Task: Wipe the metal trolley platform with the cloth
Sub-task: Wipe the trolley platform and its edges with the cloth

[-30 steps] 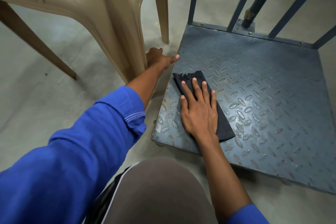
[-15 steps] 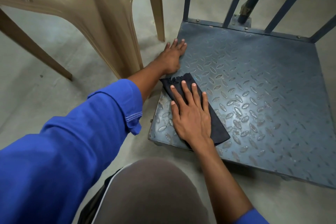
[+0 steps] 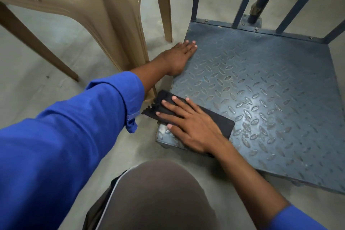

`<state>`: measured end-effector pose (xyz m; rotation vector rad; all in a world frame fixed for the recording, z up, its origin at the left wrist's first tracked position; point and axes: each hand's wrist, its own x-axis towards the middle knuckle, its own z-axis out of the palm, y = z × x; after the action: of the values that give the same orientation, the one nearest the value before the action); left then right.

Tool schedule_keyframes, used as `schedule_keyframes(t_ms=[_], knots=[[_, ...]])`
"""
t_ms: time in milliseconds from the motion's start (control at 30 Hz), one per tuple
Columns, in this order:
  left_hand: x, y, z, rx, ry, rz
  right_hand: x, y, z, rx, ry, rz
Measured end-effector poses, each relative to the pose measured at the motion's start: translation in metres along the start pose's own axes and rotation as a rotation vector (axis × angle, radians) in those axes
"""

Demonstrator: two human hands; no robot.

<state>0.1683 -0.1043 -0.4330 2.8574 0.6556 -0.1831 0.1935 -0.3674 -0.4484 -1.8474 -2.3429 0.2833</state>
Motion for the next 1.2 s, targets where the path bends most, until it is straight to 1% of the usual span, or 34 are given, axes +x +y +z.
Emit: schedule_keyframes(t_ms=[33, 67, 133, 167, 200, 233, 267, 300, 433, 467, 533, 567, 600, 700, 767, 800, 900, 967, 1067, 1200], knots=[[-0.002, 0.001, 0.006, 0.007, 0.034, 0.014, 0.002, 0.01, -0.002, -0.011, 0.008, 0.031], [-0.003, 0.001, 0.009, 0.011, 0.059, 0.033, 0.007, 0.023, -0.004, -0.022, 0.029, 0.125], [-0.004, -0.003, 0.012, 0.019, 0.092, 0.068, 0.017, 0.05, -0.01, -0.005, 0.09, 0.411], [-0.004, -0.005, 0.012, 0.017, 0.103, 0.08, 0.022, 0.059, -0.011, 0.016, 0.119, 0.525], [-0.004, -0.007, 0.012, 0.014, 0.108, 0.087, 0.025, 0.062, -0.011, 0.024, 0.138, 0.594], [-0.004, -0.007, 0.012, 0.007, 0.113, 0.095, 0.026, 0.059, -0.011, 0.021, 0.147, 0.615], [-0.003, -0.008, 0.012, -0.001, 0.115, 0.098, 0.025, 0.052, -0.009, 0.009, 0.142, 0.597], [-0.003, -0.007, 0.012, -0.007, 0.116, 0.093, 0.021, 0.041, -0.009, -0.008, 0.127, 0.541], [-0.004, -0.004, 0.011, -0.049, 0.119, 0.048, -0.013, -0.01, 0.001, -0.073, -0.006, 0.154], [-0.005, -0.003, 0.01, -0.054, 0.125, 0.033, -0.019, -0.014, 0.004, -0.072, -0.028, 0.081], [-0.007, 0.002, 0.009, -0.064, 0.134, 0.009, -0.02, -0.007, 0.001, -0.049, -0.049, 0.017], [-0.007, 0.005, 0.009, -0.069, 0.138, 0.0, -0.016, 0.004, -0.002, -0.045, -0.035, 0.033], [-0.008, 0.008, 0.009, -0.077, 0.139, -0.007, -0.011, 0.016, -0.004, -0.038, -0.008, 0.093], [-0.015, 0.015, 0.012, -0.095, 0.158, -0.027, -0.001, 0.047, -0.011, 0.007, 0.089, 0.432], [-0.02, 0.017, 0.015, -0.107, 0.193, -0.045, 0.001, 0.034, -0.007, 0.033, 0.136, 0.59], [-0.022, 0.018, 0.016, -0.112, 0.205, -0.048, 0.0, 0.016, -0.002, 0.041, 0.151, 0.618], [-0.023, 0.02, 0.016, -0.107, 0.214, -0.056, -0.013, -0.063, 0.022, 0.026, 0.186, 0.579], [-0.023, 0.022, 0.015, -0.094, 0.221, -0.063, -0.015, -0.102, 0.042, 0.038, 0.212, 0.608], [-0.024, 0.026, 0.02, -0.065, 0.239, -0.089, -0.004, -0.114, 0.052, 0.082, 0.239, 0.697], [-0.033, 0.03, 0.031, -0.093, 0.302, -0.131, -0.012, -0.107, 0.044, 0.084, 0.22, 0.687]])
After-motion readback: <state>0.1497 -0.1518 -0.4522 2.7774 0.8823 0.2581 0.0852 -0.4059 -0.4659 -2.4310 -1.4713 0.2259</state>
